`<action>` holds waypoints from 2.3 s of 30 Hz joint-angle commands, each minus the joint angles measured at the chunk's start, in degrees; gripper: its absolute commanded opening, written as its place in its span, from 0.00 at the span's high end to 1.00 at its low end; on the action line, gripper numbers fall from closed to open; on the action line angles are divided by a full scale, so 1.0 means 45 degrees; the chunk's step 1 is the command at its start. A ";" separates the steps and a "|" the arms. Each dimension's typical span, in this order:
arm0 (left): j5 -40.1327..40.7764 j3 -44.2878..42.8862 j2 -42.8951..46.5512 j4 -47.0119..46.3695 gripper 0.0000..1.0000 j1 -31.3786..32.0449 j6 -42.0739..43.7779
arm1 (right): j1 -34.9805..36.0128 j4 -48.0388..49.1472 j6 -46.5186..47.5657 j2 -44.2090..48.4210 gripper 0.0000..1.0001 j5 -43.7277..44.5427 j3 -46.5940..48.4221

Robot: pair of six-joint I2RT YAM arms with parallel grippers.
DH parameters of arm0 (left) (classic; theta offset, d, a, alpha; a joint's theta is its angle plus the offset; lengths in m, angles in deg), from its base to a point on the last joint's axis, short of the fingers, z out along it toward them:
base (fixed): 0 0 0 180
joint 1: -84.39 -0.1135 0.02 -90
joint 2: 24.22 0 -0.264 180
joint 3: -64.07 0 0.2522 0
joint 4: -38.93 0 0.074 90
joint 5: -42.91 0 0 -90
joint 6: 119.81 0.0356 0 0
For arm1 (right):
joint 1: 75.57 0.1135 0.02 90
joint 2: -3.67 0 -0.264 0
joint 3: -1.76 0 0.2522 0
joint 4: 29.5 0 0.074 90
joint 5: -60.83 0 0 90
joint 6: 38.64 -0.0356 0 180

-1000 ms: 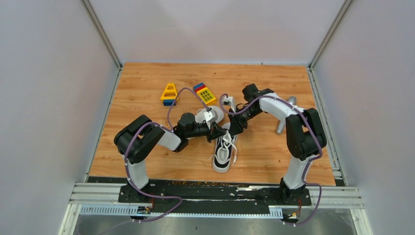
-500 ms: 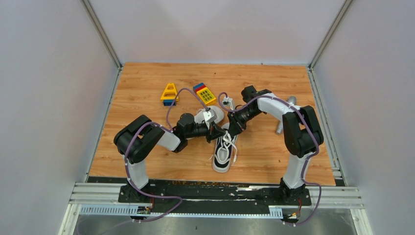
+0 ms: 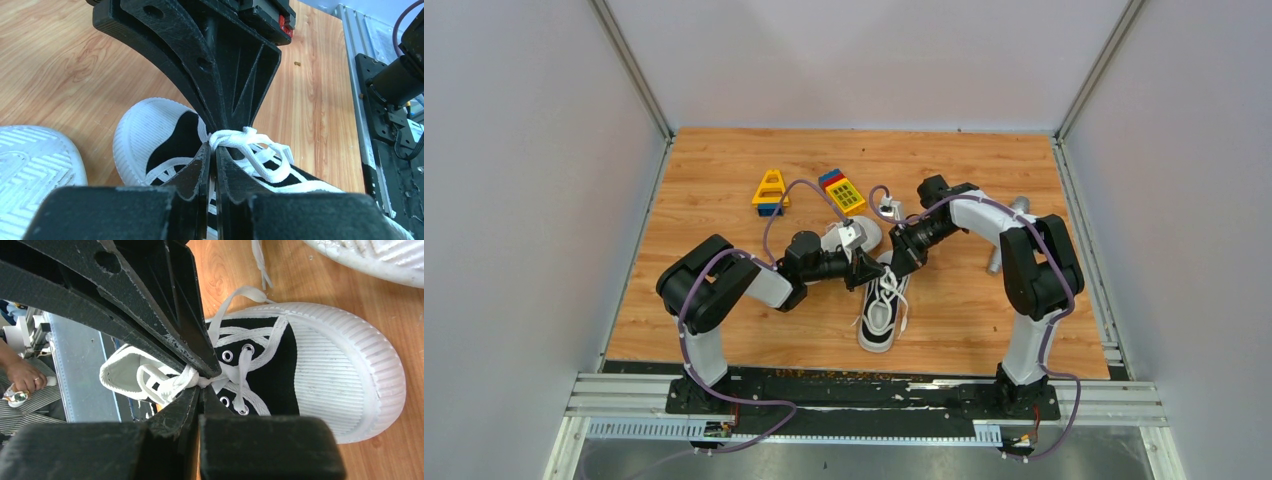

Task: Tie the shoes
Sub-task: Cross the shoelace with the shoelace.

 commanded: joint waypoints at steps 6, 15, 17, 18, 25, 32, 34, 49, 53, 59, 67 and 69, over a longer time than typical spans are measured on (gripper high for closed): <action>0.0260 0.0010 0.0491 -0.0327 0.79 -0.0104 0.0005 | -0.0218 0.1002 -0.0987 0.0586 1.00 0.0868 -0.0050; 0.0044 0.0078 0.0586 -0.0142 0.72 -0.0219 0.0031 | -0.0358 0.1301 -0.1211 0.0755 1.00 0.1073 -0.0136; -0.0026 0.0078 0.0582 -0.0110 0.72 -0.0219 0.0051 | -0.0351 0.1356 -0.1249 0.0761 1.00 0.1219 -0.0152; -0.0109 0.0067 0.0584 -0.0081 0.74 -0.0219 0.0101 | -0.0364 0.1398 -0.1277 0.0788 1.00 0.1311 -0.0154; -0.0270 0.0023 0.0512 0.0377 0.78 -0.0229 0.0380 | -0.0397 0.1789 -0.1727 0.1302 1.00 0.2267 -0.0368; -0.0338 -0.0009 0.0584 0.0621 0.79 -0.0248 0.0431 | -0.0550 0.2059 -0.1878 0.1870 1.00 0.3474 -0.1110; -0.0369 0.0055 0.0669 0.0767 0.79 -0.0313 0.0463 | -0.0596 0.2069 -0.1887 0.2008 1.00 0.3842 -0.1262; -0.1145 -0.0155 0.1702 0.2109 0.61 -0.0531 0.1075 | -0.0613 0.1802 -0.2017 0.2058 1.00 0.3429 -0.0930; -0.1544 -0.0420 0.2258 0.2539 0.57 -0.0483 0.1362 | -0.0608 0.1605 -0.2582 0.1854 1.00 0.3095 -0.0506; -0.1575 -0.1188 0.3484 0.6236 0.57 0.0137 0.5751 | -0.0612 0.0870 -0.2869 0.1343 1.00 0.2657 0.0130; -0.0878 -0.2189 0.3465 0.9643 0.55 0.0301 1.2226 | -0.0602 0.0863 -0.2600 0.0864 1.00 0.2715 0.0452; -0.0947 -0.2393 0.3317 1.0232 0.55 0.0349 1.3202 | -0.0609 0.0836 -0.2573 0.0773 1.00 0.2803 0.0550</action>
